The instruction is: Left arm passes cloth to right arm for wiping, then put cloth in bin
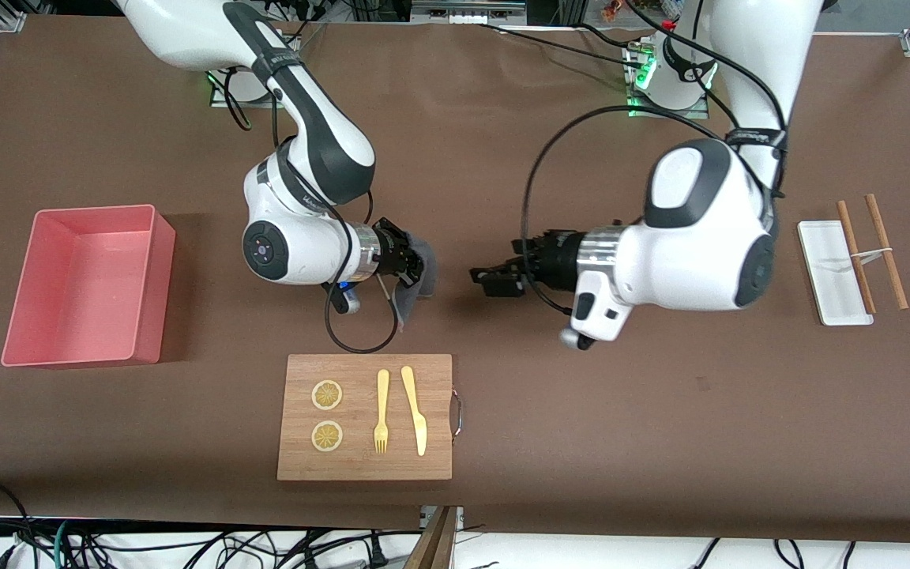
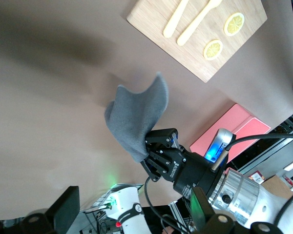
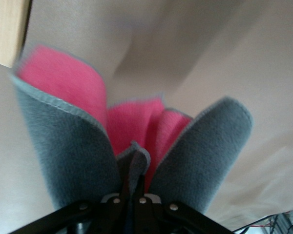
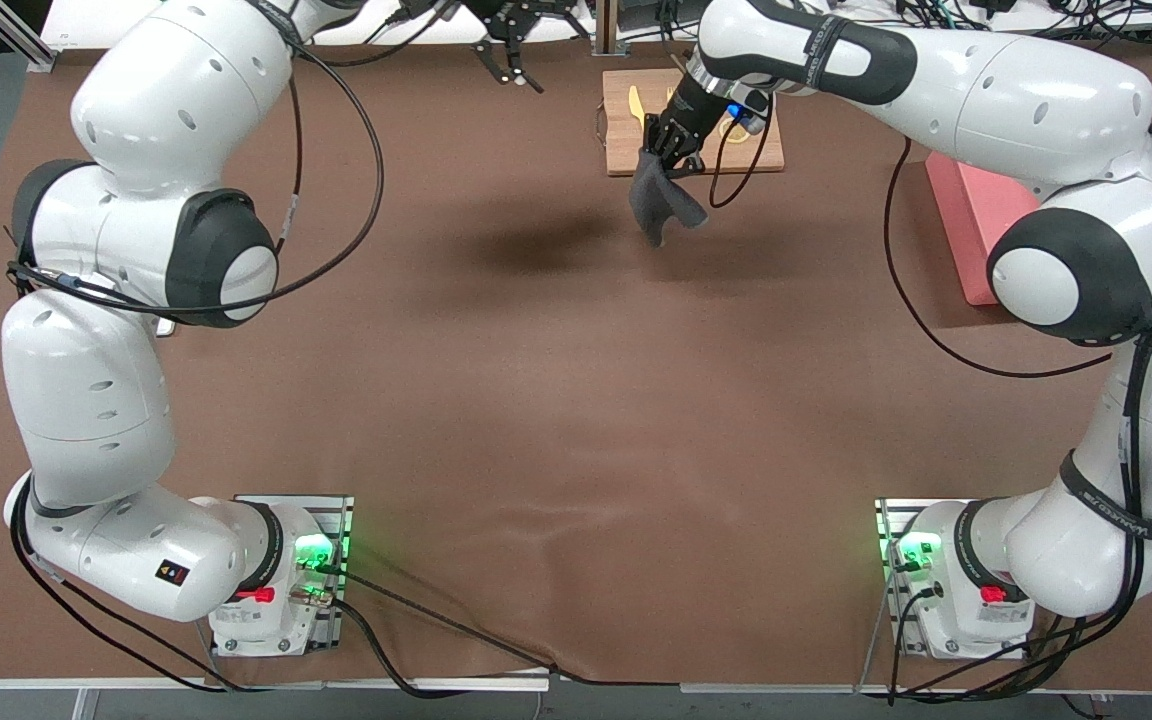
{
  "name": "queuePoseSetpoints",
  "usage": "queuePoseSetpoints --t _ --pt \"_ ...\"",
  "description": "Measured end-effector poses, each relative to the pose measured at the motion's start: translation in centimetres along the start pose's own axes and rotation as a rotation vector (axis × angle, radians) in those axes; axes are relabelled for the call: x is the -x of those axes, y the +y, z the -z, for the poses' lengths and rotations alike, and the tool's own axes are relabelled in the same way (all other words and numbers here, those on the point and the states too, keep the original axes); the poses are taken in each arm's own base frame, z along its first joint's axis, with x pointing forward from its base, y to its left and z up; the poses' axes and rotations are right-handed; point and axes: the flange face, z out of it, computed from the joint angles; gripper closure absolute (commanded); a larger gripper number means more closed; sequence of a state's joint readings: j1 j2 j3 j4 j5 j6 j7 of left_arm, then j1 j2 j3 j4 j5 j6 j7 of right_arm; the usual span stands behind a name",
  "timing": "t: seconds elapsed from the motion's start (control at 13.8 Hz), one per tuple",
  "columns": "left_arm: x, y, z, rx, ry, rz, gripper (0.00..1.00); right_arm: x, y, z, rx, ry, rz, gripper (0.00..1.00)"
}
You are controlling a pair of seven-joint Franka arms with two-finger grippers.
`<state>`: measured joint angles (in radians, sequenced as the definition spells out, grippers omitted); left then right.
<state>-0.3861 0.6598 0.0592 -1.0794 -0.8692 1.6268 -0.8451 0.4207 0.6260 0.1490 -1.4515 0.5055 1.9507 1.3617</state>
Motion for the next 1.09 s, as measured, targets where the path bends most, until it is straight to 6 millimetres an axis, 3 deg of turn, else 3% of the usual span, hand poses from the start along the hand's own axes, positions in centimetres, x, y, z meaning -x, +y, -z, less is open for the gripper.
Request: queuePoseSetpoints --t 0.36,0.58,0.72,0.87,1.09 --pt "-5.1 -6.1 6.2 -0.198 0.109 -0.064 0.00 1.0 0.4 -7.1 0.121 0.092 0.102 1.00" --pt "-4.5 -9.1 10.7 -0.345 0.159 -0.088 0.00 -0.1 0.6 -9.5 0.168 0.147 0.149 1.00" --pt "-3.0 -11.3 14.7 -0.400 0.167 -0.129 0.00 -2.6 0.5 -8.9 0.175 0.162 0.177 1.00" --pt "-1.5 -14.5 18.7 -0.429 0.187 -0.153 0.00 -6.7 0.9 -7.1 0.206 0.173 0.204 1.00" --pt "1.5 -18.5 22.3 -0.545 0.255 -0.208 0.00 -13.2 2.3 -4.0 0.273 0.180 0.263 1.00"
